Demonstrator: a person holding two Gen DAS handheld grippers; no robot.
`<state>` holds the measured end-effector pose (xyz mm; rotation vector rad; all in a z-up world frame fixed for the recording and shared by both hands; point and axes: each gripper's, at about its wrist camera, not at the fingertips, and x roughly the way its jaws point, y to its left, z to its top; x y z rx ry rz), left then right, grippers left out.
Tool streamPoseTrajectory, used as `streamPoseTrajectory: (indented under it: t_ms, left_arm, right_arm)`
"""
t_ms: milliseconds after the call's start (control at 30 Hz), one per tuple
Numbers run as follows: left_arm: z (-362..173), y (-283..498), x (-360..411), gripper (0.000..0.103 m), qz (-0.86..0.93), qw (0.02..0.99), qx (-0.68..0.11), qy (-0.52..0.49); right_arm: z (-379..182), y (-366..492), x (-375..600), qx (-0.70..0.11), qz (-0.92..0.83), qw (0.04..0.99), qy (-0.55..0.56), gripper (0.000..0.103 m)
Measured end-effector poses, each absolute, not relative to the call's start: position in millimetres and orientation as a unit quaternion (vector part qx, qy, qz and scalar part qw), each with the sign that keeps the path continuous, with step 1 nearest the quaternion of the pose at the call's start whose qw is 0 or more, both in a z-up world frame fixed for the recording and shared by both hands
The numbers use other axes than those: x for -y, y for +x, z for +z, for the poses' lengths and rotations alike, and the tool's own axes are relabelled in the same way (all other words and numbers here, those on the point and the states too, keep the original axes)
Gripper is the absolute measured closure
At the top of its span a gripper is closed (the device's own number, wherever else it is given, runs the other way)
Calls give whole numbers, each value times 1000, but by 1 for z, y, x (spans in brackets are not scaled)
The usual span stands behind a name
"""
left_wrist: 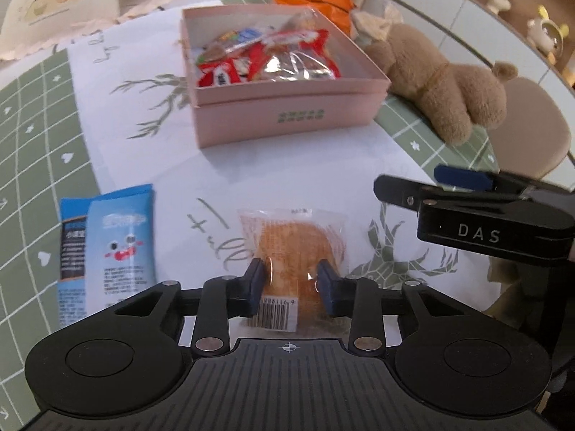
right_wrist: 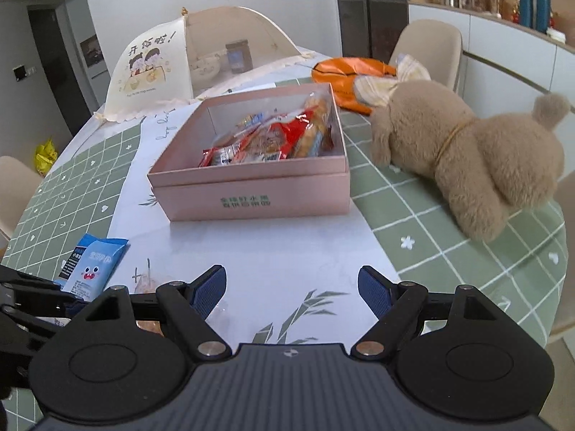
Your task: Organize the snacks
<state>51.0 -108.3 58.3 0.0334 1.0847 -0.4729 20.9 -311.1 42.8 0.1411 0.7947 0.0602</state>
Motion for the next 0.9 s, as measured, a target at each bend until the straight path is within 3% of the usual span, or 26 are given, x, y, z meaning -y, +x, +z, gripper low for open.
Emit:
streamPoseTrajectory:
  t_ms: [67,400,633,867,900]
  left_arm:
    - [60,52,94,73,-215,833,-510,-3]
    - [86,55,-29,70,-79,868,-467,-149]
    - [108,52,-95,70,42,890,-433,-134]
    - [99,54,-101,70,56,889,-446,-86]
    - [96,55,-101,70,54,889,-448,-85]
  right_arm:
    - [40,23,309,-392,31,917,73,22]
    - [41,40,250,-414,140,895,96,22]
    - [44,60,149,-423,249,870,48,21]
    - [18,103,68,-488,196,850,-26,21]
    - [15,103,63,-490,181,851,-45,13]
